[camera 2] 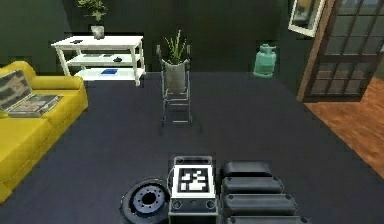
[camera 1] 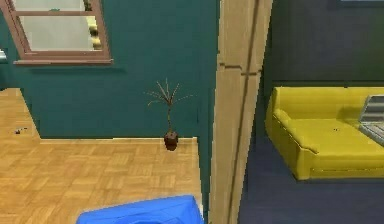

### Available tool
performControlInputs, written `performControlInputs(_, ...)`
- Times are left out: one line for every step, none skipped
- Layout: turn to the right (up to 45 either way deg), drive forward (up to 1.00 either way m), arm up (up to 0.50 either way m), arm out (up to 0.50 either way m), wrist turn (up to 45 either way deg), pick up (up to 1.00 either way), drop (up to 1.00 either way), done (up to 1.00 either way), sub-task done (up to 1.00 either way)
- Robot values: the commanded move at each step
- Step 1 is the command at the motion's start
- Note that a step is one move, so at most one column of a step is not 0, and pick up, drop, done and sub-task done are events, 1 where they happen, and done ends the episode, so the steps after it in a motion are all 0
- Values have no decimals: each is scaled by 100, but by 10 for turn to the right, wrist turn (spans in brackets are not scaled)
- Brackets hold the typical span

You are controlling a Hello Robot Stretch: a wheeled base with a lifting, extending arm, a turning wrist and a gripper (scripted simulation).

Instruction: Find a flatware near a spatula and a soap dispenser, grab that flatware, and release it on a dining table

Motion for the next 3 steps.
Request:
performControlInputs(450,0,0,0,0,0,0,0,0)
performControlInputs(240,0,0,0,0,0,0,0,0)
performControlInputs(0,100,0,0,0,0,0,0,0)
